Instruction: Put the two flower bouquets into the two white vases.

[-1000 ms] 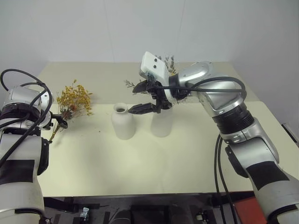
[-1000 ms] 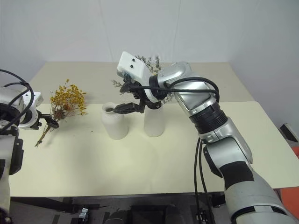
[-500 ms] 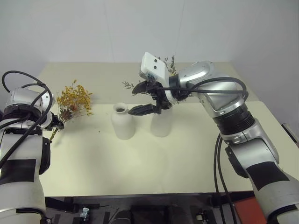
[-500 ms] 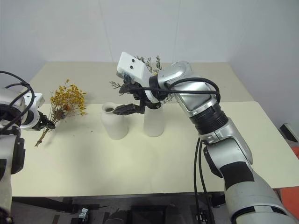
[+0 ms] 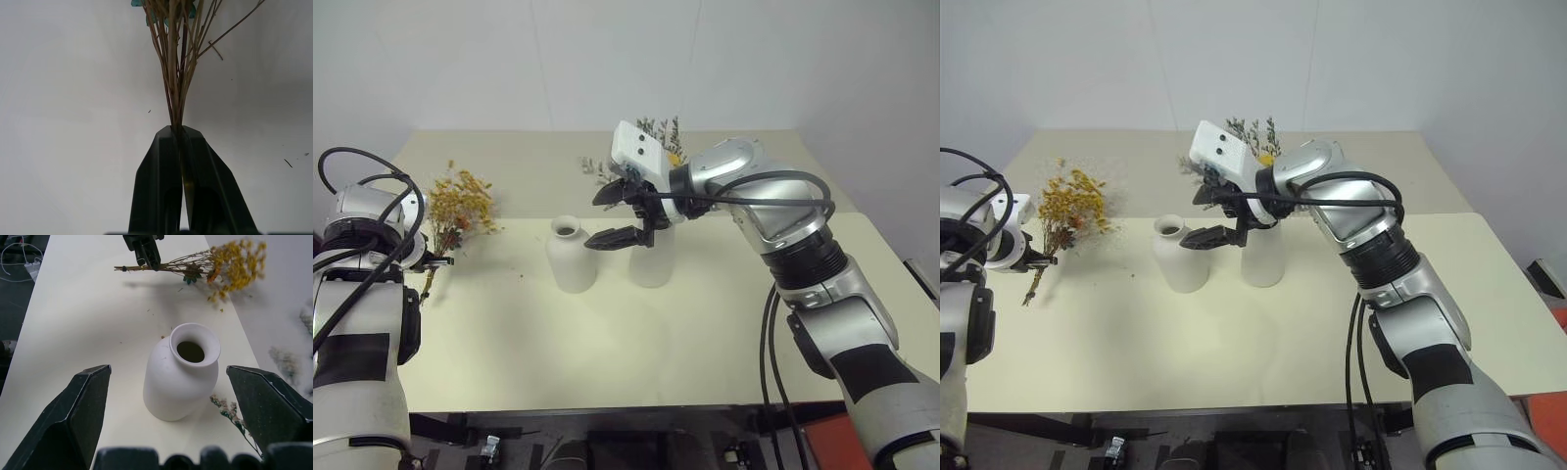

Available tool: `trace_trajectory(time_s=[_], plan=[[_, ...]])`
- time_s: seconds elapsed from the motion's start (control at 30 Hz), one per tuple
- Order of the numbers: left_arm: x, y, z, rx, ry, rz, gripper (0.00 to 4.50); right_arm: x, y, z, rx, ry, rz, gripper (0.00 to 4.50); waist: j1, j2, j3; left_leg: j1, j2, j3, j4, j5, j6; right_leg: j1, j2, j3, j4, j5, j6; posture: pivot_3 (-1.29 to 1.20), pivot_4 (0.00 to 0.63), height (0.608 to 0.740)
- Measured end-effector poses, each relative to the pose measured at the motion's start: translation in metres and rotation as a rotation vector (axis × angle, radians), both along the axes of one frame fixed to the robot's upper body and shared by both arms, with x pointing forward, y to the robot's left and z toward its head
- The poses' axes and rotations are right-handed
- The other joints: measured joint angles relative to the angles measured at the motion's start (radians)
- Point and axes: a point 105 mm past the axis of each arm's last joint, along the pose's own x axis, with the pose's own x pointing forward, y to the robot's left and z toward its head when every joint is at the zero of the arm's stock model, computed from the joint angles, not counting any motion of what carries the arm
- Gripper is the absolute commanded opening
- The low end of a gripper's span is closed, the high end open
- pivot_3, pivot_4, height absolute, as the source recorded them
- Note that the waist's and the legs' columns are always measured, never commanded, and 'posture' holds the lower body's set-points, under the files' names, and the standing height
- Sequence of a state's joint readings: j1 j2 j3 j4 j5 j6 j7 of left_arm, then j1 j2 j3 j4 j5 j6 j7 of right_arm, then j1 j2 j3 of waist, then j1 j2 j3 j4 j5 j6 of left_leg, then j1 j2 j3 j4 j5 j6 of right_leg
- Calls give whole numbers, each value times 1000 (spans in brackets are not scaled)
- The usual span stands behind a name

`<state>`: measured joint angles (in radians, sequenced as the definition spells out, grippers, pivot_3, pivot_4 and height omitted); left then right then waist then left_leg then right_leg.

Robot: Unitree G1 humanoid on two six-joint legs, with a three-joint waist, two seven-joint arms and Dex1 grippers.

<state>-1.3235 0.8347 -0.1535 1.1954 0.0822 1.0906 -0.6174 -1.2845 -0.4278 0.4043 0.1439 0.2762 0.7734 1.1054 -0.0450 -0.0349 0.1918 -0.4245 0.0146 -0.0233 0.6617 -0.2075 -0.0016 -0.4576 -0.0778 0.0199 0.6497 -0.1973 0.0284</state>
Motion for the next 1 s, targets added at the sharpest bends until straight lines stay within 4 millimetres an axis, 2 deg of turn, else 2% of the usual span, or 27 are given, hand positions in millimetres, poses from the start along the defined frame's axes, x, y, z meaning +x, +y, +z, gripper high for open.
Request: trace_trajectory(time_s=[0.2,0.33,0.5,0.57,0.73,0.8,0.9,1.0], plan=[[3,4,8,47,-27,2,203,-1,-1,2,7,-7,-2,4500,1,0,0,0,0,0,0,0,0,0,0,-1,0,0,0,0,150,740],[16,0,44,104,-158,-22,203,-1,-3,4,19,-7,-11,4500,1,0,0,-1,0,-1,0,0,0,0,0,-1,0,0,0,0,150,740],[34,-12,93,161,-414,-85,203,-1,-4,3,23,-5,-13,4500,1,0,0,0,0,-1,0,0,0,0,-1,-1,0,0,0,0,150,740],[40,-24,108,183,-551,-151,203,0,-5,2,27,0,-18,4500,1,0,0,0,0,0,0,0,0,0,-1,0,0,1,-1,0,150,740],[43,-61,115,117,-798,-346,203,2,-9,-1,34,4,-32,4500,1,0,0,0,1,0,0,1,-1,0,-1,-1,0,2,-3,0,150,740],[41,-71,120,69,-879,-393,203,2,-10,-1,35,5,-36,4500,1,0,0,0,0,-1,0,1,-1,0,-1,-1,0,2,-3,0,150,740],[33,-83,143,-38,-1029,-482,203,2,-11,-2,41,4,-42,4500,1,0,0,0,0,0,0,1,-1,0,-1,-1,0,2,-3,0,150,740],[24,-95,156,-130,-1116,-591,203,3,-14,-3,55,4,-56,4500,2,-1,0,1,0,0,0,1,-1,1,0,-1,0,2,-3,0,150,740]])
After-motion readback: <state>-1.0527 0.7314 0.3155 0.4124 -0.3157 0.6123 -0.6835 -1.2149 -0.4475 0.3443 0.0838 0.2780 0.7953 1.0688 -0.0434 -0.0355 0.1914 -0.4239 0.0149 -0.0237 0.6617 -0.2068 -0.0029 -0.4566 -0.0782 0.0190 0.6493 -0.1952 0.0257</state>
